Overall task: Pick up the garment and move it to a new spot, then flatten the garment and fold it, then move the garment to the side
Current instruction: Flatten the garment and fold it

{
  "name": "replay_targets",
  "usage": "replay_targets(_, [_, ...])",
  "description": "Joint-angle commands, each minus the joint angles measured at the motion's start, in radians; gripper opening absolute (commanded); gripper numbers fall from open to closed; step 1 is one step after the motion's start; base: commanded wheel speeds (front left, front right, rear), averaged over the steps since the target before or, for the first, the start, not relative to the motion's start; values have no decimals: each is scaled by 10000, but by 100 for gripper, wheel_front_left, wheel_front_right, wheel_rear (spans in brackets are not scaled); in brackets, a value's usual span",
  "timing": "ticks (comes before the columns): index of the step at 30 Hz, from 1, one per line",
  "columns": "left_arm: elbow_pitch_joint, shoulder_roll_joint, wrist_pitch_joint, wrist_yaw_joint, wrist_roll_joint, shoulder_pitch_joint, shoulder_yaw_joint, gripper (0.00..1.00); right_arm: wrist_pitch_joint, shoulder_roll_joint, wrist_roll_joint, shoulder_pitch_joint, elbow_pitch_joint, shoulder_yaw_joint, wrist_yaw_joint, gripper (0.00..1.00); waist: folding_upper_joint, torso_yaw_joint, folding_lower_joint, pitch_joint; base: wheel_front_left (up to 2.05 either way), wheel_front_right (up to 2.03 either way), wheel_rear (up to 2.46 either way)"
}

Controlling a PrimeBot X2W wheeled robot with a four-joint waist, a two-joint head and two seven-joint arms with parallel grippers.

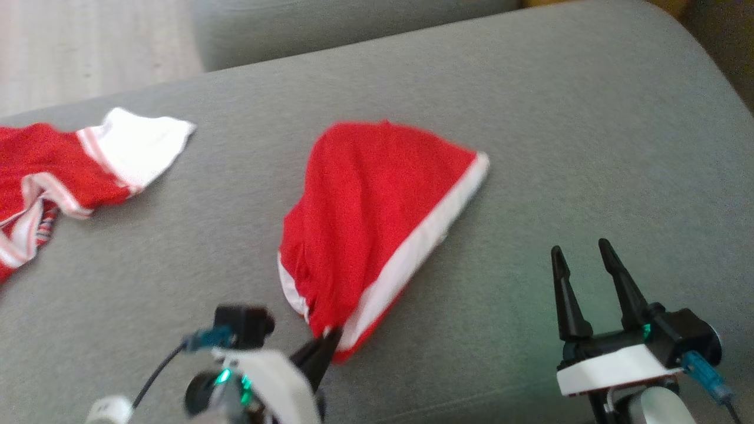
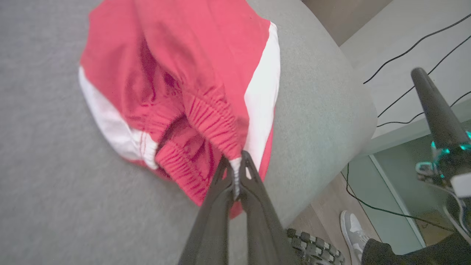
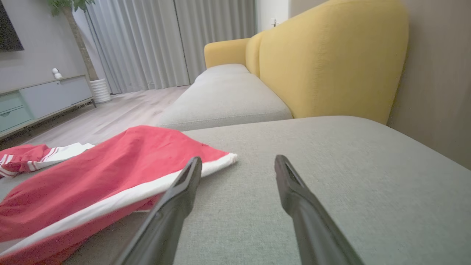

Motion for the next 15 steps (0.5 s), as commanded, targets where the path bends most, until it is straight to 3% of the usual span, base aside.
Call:
replay_targets(1, [-770,593,34,154,-91,-24,440,0,-61,-34,-12,-137,-338,250,-7,100,0,586,0,-281,0,0,0])
replay_targets(3, [-1140,1220,64,283,-61,474,376,0,-61,-34,-50,-97,-302,319,-7,100,0,838,0,-360,0,0,0])
replay_targets(7, [-1284,1608,2,192,-328,1138,321,0,-61,-52,-103,-43,-266,337,-7,100,0,1173,0,-465,0,0,0])
replay_targets(15, [-160,1615,-790,-64,-381,1706,421,0,-61,-228,-135,64,-161,416,-7,100,0,1511,0,-724,0,0,0])
